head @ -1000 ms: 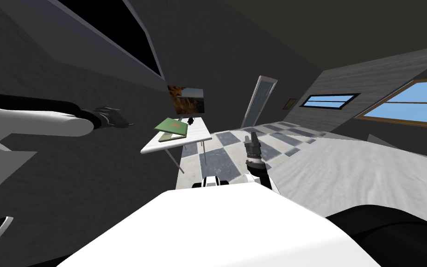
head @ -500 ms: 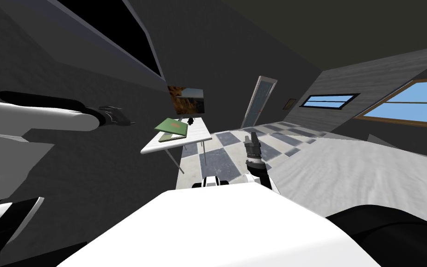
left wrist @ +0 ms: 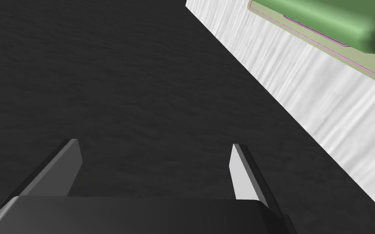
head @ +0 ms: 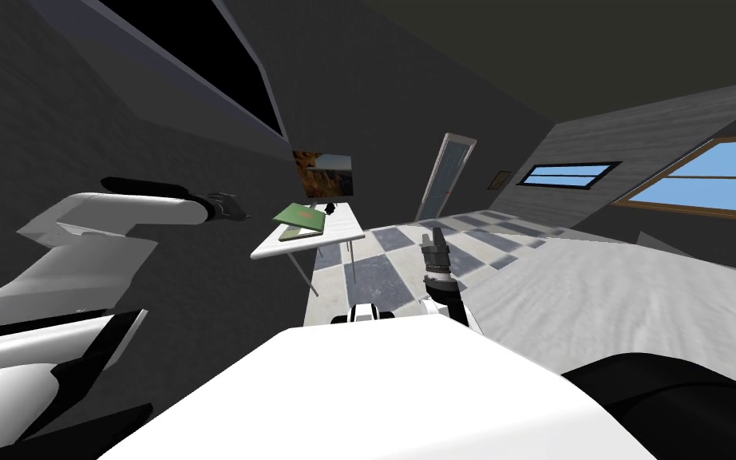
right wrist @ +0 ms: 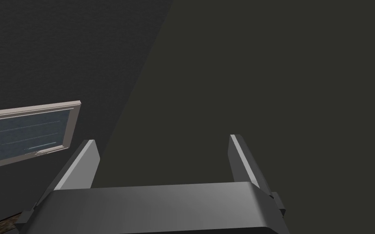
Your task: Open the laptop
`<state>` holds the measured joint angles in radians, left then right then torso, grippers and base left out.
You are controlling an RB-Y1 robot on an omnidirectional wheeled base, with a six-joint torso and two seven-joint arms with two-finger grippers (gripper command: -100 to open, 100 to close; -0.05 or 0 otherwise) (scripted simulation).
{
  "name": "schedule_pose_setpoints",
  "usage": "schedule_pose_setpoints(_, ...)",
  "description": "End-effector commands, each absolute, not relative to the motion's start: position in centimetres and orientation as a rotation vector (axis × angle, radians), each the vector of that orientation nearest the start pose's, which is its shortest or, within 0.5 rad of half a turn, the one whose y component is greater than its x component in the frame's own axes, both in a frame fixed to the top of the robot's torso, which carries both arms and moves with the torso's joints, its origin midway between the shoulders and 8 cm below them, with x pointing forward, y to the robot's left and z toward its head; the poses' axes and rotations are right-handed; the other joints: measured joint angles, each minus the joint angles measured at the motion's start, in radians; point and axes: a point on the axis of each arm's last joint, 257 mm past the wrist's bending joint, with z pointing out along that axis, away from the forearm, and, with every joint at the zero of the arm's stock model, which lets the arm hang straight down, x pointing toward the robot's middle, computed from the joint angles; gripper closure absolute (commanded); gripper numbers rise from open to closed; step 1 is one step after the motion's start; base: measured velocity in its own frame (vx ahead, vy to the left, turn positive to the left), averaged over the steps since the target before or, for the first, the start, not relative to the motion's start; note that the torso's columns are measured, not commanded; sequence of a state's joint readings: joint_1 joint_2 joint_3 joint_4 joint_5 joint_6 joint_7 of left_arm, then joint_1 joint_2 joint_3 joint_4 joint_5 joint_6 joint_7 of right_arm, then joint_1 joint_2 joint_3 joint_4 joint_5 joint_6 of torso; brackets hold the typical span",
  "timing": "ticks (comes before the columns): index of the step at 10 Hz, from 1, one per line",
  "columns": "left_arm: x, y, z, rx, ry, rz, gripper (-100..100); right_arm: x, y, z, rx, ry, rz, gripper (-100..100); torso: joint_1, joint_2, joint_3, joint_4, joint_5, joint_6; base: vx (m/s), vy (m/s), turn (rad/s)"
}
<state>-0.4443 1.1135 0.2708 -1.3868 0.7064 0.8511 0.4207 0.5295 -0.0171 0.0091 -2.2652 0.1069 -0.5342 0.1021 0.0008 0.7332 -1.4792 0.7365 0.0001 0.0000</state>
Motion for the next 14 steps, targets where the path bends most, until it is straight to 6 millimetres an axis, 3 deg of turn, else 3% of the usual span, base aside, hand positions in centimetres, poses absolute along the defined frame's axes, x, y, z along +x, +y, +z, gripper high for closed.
schedule_pose_setpoints(1, 58.4, 59.6, 4.3, -1.679, 0.972, -0.989, -100, 34.2, -26.4, 1.3, 0.541, 0.718, 1.141, 0, 0.000, 0.001, 0.001, 0.000, 0.000, 0.000, -0.074, -0.012, 0.065)
schedule_pose_setpoints(4, 61.6, 56.7, 2.5, -1.676, 1.071, -0.967, -100, 34.2, -26.4, 1.3, 0.541, 0.718, 1.142, 0, -0.001, 0.007, 0.005, 0.002, -0.001, 0.000, -0.070, -0.015, 0.008)
schedule_pose_setpoints(7, 62.3, 57.2, 4.4, -1.688, 1.028, -0.997, -100, 34.2, -26.4, 1.3, 0.541, 0.718, 1.141, 0, 0.000, 0.002, 0.001, 0.001, 0.000, 0.000, 0.006, 0.001, 0.001)
schedule_pose_setpoints(8, 64.4, 54.6, 3.2, -1.642, 1.090, -1.001, -100, 34.2, -26.4, 1.3, 0.541, 0.718, 1.141, 0, 0.000, 0.004, 0.002, 0.001, 0.000, 0.000, -0.099, -0.021, 0.073)
schedule_pose_setpoints(10, 65.8, 51.7, 1.0, -1.632, 1.169, -0.993, -100, 34.2, -26.4, 1.3, 0.541, 0.718, 1.141, 0, -0.004, 0.011, 0.007, 0.002, 0.000, 0.002, -0.087, -0.013, 0.030)
schedule_pose_setpoints(11, 66.3, 51.6, 0.8, -1.617, 1.200, -0.959, -100, 34.2, -26.4, 1.3, 0.541, 0.718, 1.141, 0, -0.004, 0.005, 0.004, -0.001, 0.001, 0.004, -0.025, 0.007, -0.012)
schedule_pose_setpoints(14, 67.4, 51.2, 2.8, -1.614, 1.189, -0.967, -100, 34.2, -26.4, 1.3, 0.541, 0.718, 1.141, 0, -0.003, -0.001, -0.001, -0.001, 0.000, 0.003, 0.000, -0.001, -0.005)
